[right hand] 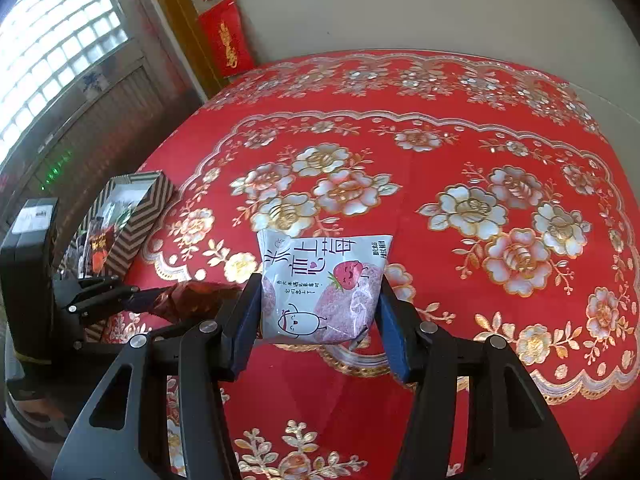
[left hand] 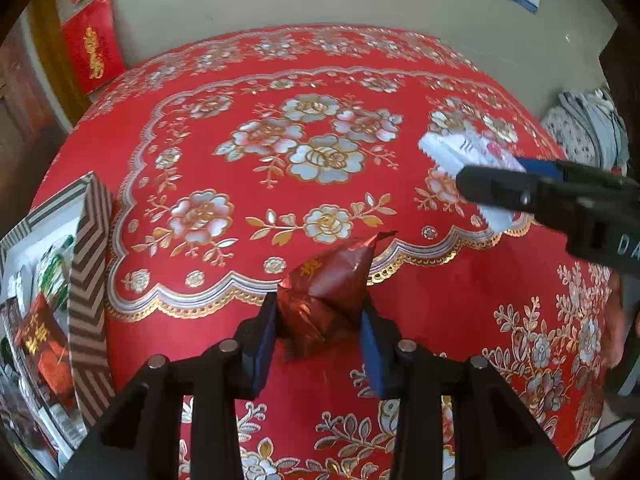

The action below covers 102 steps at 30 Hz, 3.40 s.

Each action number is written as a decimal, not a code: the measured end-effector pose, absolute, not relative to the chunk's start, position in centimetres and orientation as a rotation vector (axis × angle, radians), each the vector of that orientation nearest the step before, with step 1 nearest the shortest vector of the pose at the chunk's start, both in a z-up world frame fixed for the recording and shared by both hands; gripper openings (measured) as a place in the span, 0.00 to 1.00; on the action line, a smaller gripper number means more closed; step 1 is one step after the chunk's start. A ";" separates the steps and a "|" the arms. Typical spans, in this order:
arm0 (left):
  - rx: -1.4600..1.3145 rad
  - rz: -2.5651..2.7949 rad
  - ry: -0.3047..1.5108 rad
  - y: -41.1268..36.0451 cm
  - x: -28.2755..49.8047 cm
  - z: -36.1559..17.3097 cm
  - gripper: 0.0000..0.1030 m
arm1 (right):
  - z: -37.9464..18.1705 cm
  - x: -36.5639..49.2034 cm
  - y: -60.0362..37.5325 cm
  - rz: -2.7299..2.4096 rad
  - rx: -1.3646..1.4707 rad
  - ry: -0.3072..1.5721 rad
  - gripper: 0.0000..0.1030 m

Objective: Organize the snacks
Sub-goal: 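Carry both packets into the white box and open both tools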

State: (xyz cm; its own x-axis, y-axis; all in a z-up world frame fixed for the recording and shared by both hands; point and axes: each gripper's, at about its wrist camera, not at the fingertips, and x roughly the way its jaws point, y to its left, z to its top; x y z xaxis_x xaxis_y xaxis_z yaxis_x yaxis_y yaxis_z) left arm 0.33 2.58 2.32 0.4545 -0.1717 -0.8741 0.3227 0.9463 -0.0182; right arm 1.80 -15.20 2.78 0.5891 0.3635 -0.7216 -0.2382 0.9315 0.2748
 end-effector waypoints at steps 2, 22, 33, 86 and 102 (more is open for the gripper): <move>0.146 -0.288 1.040 2.9 -0.1 2.7 0.39 | 2.8 1.6 -14.8 0.357 0.151 0.872 0.52; 0.086 -0.078 0.882 8.6 -4.3 7.1 0.39 | 4.7 -1.2 -8.4 0.444 0.095 0.842 0.52; 0.055 0.014 0.837 13.2 -6.3 8.3 0.39 | 5.2 -2.2 -3.7 0.504 0.041 0.839 0.52; -0.080 0.378 0.829 27.5 -10.0 5.0 0.45 | 2.3 -2.3 15.6 0.772 -0.185 0.918 0.57; -0.109 0.473 0.755 27.6 -11.9 6.3 0.93 | 4.1 -4.3 13.2 0.762 -0.184 0.843 0.63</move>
State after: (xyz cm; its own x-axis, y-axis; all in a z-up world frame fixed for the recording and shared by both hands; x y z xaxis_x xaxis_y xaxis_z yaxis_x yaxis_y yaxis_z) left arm -11.91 27.59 6.27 0.6296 0.3732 -0.6815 -0.4503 0.8900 0.0715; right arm -4.26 13.23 4.10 0.4225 0.5354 -0.7313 -0.6740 0.7250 0.1414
